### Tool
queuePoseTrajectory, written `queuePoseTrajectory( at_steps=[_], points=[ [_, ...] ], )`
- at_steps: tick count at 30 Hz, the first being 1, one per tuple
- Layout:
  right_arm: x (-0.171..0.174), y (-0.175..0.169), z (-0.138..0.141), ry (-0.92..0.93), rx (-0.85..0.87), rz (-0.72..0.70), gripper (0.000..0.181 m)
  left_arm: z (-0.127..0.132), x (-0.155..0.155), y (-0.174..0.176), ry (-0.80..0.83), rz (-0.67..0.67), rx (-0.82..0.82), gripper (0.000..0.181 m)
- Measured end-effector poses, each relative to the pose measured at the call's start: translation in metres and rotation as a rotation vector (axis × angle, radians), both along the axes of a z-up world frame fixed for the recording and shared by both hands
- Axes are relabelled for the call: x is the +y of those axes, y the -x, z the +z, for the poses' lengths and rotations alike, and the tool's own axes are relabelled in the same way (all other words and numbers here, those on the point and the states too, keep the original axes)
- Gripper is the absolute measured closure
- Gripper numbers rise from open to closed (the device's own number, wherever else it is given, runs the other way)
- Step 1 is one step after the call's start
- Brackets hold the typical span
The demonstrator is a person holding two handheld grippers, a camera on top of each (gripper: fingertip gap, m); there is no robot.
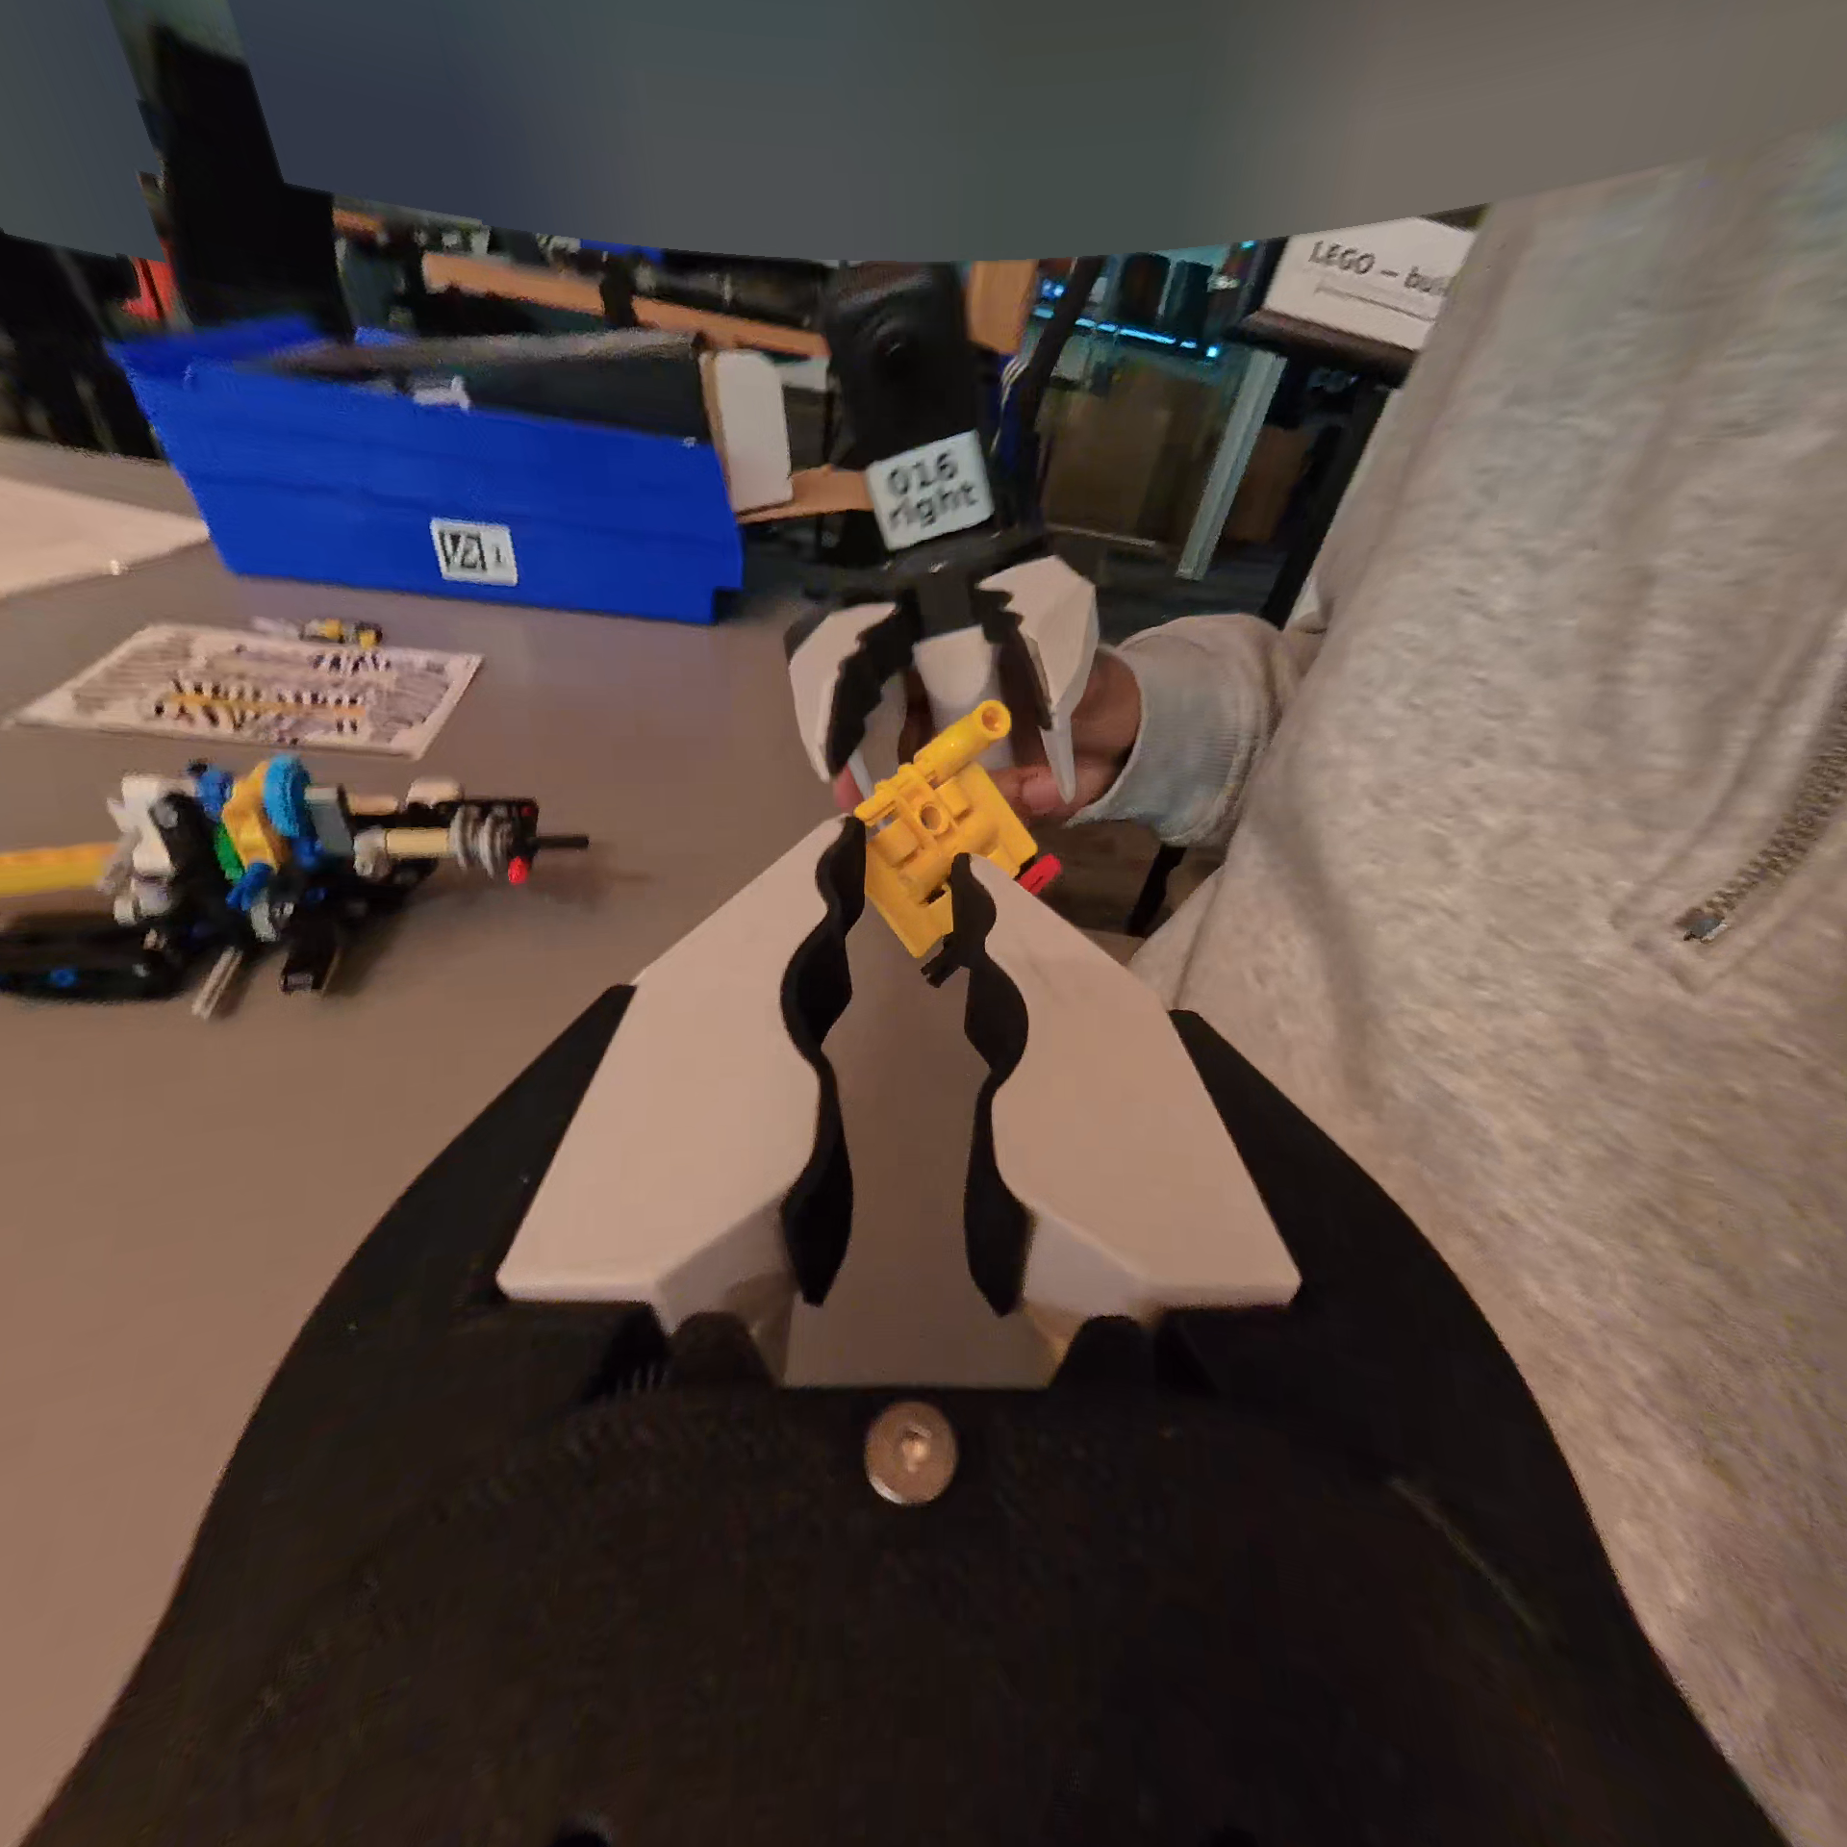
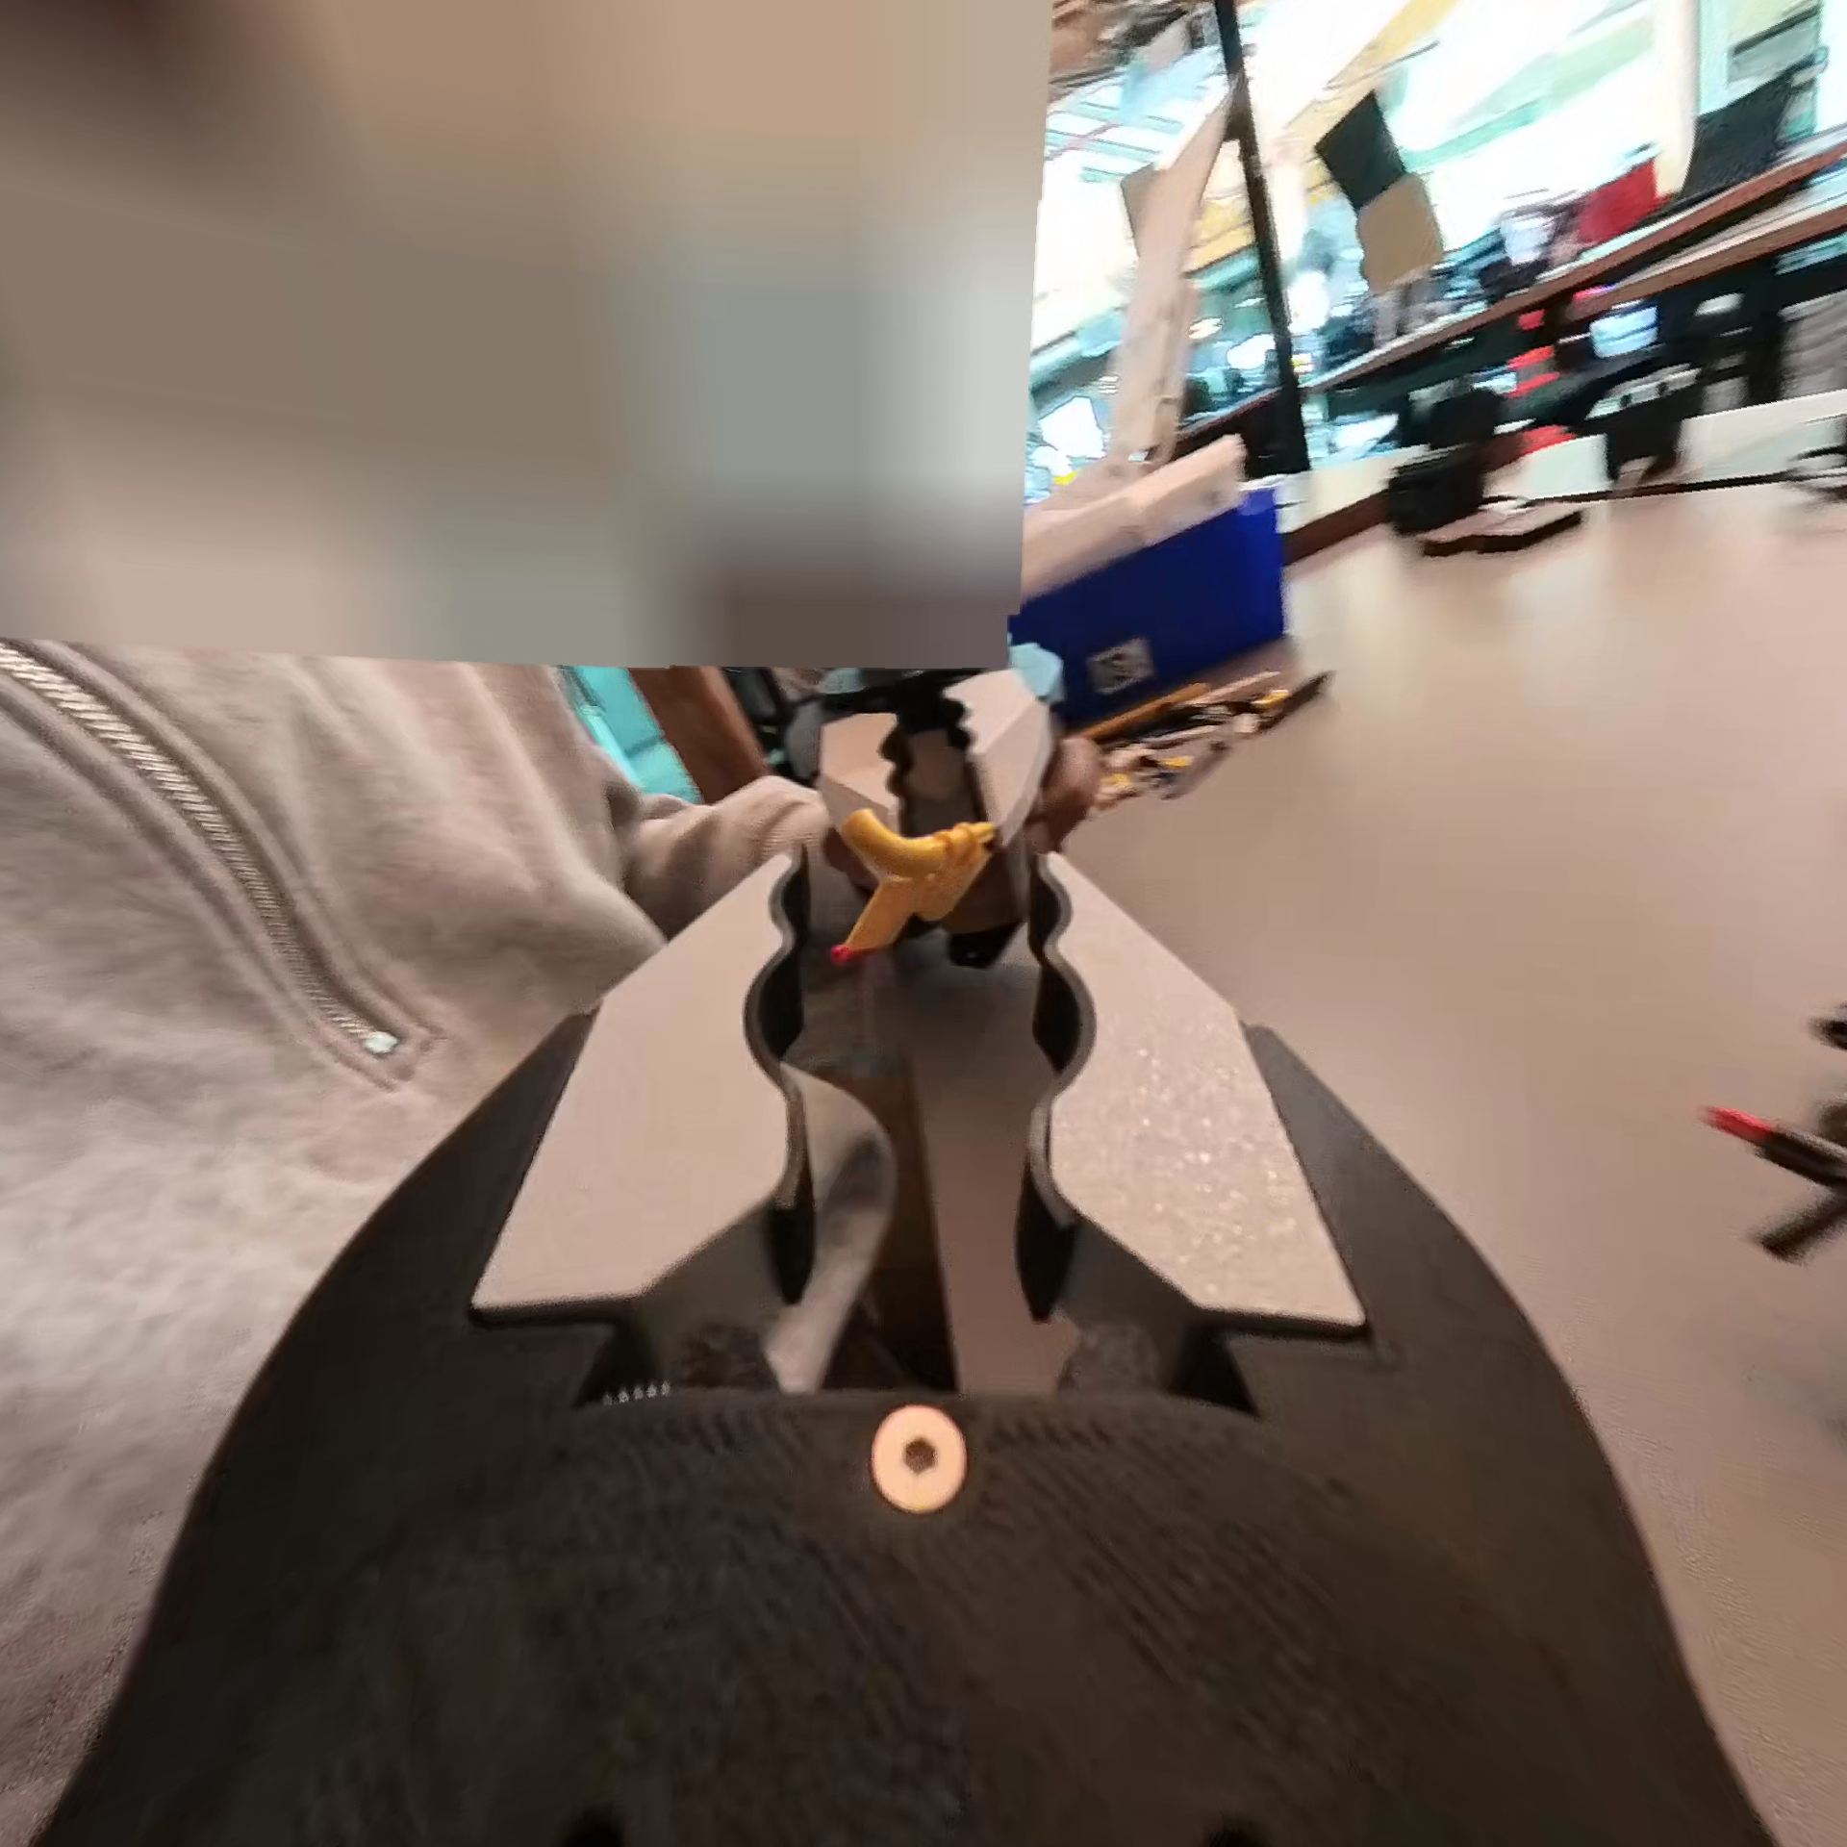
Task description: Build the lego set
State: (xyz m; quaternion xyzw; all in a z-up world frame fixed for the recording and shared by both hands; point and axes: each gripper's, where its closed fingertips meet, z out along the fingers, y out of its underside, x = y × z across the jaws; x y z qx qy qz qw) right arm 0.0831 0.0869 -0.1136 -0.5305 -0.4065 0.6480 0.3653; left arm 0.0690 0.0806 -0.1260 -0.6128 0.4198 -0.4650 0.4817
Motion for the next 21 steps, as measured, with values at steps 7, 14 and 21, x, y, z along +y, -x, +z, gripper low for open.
queuePoseTrajectory(
  at_steps=[7,14,21],
  points=[
    [-0.022,0.006,0.017,0.195,0.119,0.173,0.13,0.02,-0.017,-0.005,-0.086,-0.058,-0.044,0.167],
    [-0.029,0.008,0.02,0.385,0.169,0.302,0.127,0.027,-0.024,-0.011,-0.07,-0.095,-0.082,0.167],
    [-0.033,0.011,0.021,0.518,0.191,0.398,0.126,0.025,-0.026,-0.014,-0.057,-0.104,-0.072,0.167]
  ],
)
